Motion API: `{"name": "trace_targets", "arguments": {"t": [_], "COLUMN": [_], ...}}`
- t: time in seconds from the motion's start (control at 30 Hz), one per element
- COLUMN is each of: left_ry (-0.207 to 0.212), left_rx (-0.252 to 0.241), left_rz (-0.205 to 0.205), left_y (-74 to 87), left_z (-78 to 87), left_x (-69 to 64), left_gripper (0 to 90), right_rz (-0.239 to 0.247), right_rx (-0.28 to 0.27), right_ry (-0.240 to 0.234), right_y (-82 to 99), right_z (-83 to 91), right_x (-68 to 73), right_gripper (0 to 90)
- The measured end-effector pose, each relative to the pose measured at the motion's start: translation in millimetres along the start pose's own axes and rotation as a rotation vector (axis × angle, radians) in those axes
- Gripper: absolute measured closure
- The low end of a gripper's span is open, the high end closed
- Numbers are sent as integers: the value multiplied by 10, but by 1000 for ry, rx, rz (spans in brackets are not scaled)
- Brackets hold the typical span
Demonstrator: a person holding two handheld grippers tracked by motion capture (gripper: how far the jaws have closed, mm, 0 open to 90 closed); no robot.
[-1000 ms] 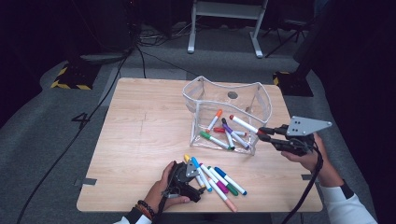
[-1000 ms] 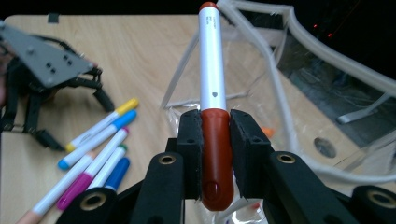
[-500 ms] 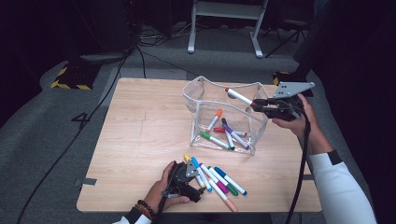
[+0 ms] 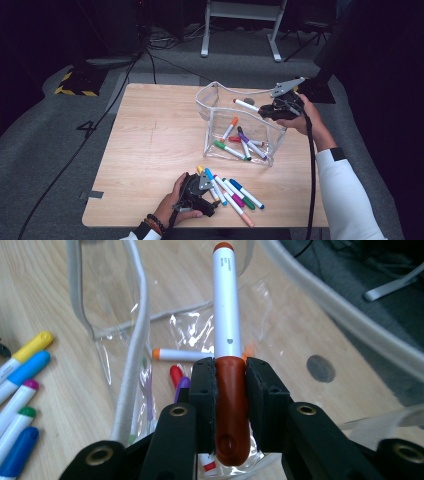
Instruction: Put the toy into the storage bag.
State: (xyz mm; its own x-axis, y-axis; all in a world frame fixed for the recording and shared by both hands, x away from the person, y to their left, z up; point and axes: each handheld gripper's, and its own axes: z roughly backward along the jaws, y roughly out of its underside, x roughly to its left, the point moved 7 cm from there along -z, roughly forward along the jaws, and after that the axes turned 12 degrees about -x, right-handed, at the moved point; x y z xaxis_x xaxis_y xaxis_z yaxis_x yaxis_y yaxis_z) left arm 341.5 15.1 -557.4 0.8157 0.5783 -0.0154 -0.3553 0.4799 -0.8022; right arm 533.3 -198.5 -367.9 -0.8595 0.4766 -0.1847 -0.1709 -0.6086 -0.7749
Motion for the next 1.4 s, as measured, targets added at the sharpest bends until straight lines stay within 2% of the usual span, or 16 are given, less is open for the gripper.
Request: {"name": "trace_targets", "arguments": {"t": [0.1,0.27,0.47,0.5,0.63,0.73,0.9,1.07,1.2,1.27,1.4], "left_ry": [0,0,0,0,0,0,0,-1,0,0,0], "left_rx": [-1,-1,-1,-1,-1,-1,-1,-2,-1,-1,-1], "left_rz": [1,1,1,1,1,1,1,2,0,0,0], "left_y": [1,1,1,1,1,1,1,1,1,1,1], "left_z": [1,1,1,1,1,1,1,1,2,2,2], "left_x": [-1,-1,-1,-1,-1,-1,-1,-1,0,0,0], "left_gripper": [5,5,5,5,5,5,5,5,5,5,5], "right_rz": [7,29,31,43,62,50,32,15,-5,-7,-2], "right_rx": [59,113,137,140,125,103,36,-44,-141,-184,-235], "right_ry": [-19,-101,-221,-221,-196,-162,-95,-23,8,16,33], "right_y": [54,87,100,97,69,54,5,-60,-105,-90,32], "right_z": [-70,-125,-111,-107,-90,-39,113,384,657,787,985], "right_x": [30,158,300,315,310,274,229,217,258,307,448], "right_gripper": [754,754,753,753,734,681,577,521,493,493,475]}}
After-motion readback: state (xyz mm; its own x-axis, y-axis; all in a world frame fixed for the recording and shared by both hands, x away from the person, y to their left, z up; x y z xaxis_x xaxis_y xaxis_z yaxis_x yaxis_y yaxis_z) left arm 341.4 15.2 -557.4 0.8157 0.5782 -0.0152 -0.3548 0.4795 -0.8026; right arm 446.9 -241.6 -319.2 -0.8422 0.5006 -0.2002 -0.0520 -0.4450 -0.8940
